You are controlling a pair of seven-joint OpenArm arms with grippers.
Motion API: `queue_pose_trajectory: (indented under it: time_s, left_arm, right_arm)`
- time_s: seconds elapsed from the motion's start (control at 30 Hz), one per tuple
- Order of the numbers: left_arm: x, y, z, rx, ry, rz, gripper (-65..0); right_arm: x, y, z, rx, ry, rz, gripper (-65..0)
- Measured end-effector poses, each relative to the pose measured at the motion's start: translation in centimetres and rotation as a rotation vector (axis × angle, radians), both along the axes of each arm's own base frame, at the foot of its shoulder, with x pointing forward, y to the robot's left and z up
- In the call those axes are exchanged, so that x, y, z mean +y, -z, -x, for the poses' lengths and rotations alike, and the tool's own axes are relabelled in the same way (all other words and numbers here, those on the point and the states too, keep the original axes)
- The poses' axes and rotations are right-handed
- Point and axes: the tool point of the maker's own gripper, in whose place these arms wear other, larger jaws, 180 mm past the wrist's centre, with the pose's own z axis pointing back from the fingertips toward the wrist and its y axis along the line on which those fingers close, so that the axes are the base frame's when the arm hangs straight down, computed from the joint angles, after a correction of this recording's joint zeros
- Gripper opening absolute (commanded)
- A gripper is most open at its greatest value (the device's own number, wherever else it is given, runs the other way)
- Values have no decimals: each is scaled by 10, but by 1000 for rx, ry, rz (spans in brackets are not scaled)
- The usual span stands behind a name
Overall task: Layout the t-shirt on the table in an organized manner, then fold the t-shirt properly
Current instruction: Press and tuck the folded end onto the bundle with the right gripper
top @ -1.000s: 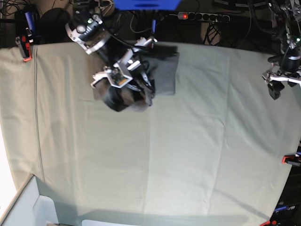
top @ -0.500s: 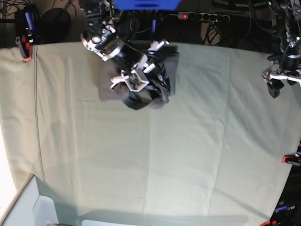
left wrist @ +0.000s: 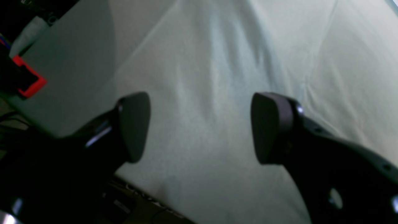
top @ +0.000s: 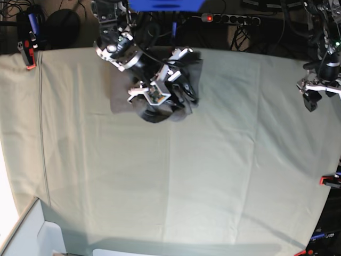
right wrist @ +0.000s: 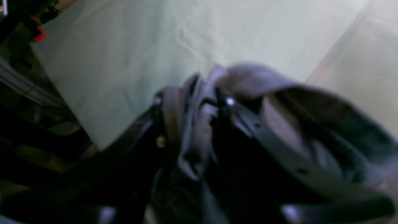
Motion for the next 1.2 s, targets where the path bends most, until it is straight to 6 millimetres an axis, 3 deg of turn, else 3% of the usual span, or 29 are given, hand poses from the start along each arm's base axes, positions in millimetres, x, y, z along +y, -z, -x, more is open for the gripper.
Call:
queue_pose_trajectory:
  time_s: [0.17,0.33,0.53,0.73,0.87,0.97,1.2]
  left_arm:
    - [-1,1,0,1,1,2,-159]
    - [-1,0,-1,-2,2,1,-159]
    - [-2,0,-1,0,4,3,-159]
    - [-3,1,-1,0,4,6,-159]
    - [-3,1,-1,1,4,6,-159]
    - [-3,1,-1,-1,4,6,-159]
    - [-3,1,-1,-1,4,6,-159]
  right_arm:
    - [-10,-49,1,-121,38,-23,-406]
    - [-41,-68,-1,-172,116,18,-406]
    - [-96,-59,-19,-173,251,98,-406]
    - [-144,-22,-36,-94,375,138,-406]
    - [-142,13,-25,12,368,133,-406]
    - [-133,20,-17,35,349,121,-406]
    - [-60,27,19,91,166,51,-406]
